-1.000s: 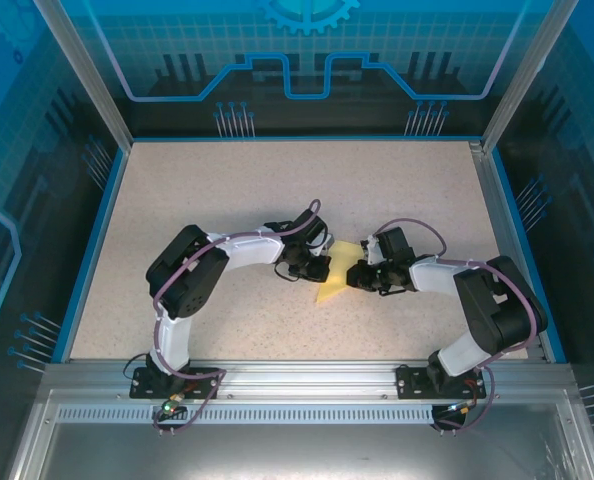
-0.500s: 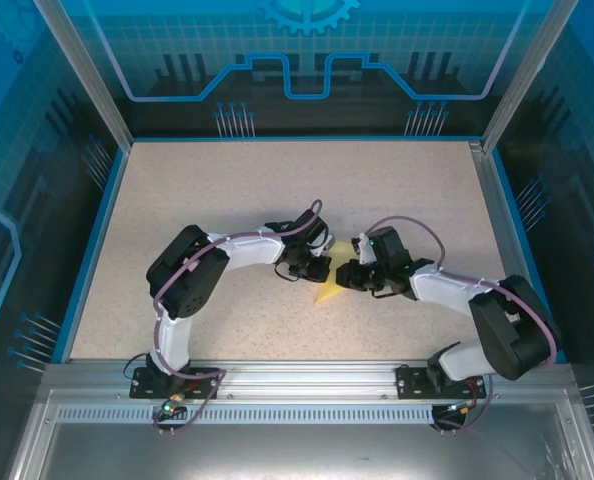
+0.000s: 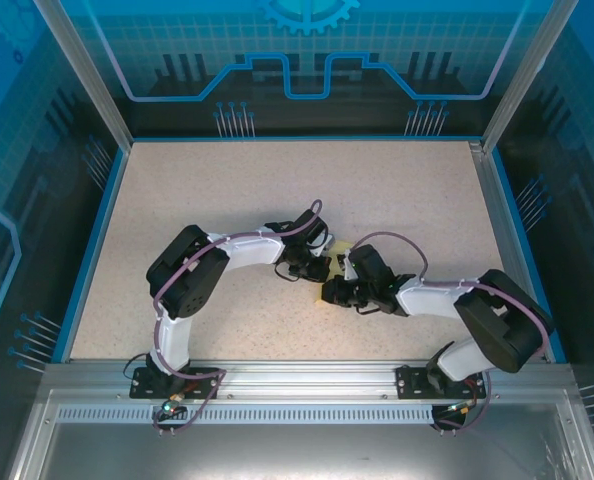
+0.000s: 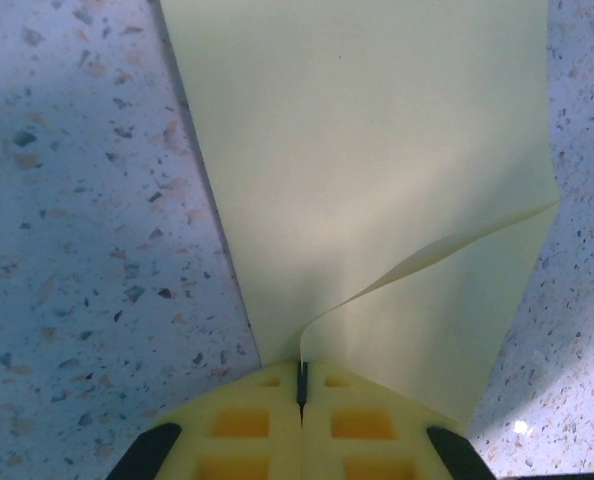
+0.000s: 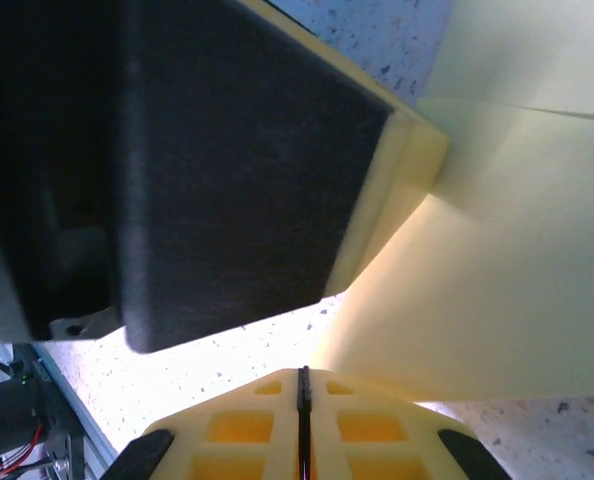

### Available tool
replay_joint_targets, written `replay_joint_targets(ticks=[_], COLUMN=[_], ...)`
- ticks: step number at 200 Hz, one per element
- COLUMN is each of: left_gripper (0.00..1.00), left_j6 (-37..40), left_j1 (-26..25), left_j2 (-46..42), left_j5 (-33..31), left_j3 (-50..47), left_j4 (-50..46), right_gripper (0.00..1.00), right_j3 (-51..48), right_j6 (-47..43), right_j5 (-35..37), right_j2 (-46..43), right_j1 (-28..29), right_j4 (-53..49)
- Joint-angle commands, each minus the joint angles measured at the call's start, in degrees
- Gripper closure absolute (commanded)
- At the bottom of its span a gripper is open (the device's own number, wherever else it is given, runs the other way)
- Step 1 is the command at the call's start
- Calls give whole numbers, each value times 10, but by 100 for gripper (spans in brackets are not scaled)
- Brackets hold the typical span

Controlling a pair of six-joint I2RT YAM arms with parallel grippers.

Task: Fold a paper plane with a square sheet of paper (pick it up from the middle)

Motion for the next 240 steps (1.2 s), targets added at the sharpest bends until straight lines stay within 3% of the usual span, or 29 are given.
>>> replay_joint_targets(ticks=[1,108,240], left_gripper=[95,95,96], left_j6=[23,23,27], left_j1=[1,7,14], left_j2=[57,71,83], left_j5=[-60,-53,-53], left_j3=[-33,-36,-37], left_j4=[-4,3,5], right_gripper=[91,91,90], right_j3=[-6,-7,3], right_j6=[15,22,-4], right_j5=[15,16,50], right_j2=[12,56,68], right_j1=[13,19,37], right_j4=[36,67,-15])
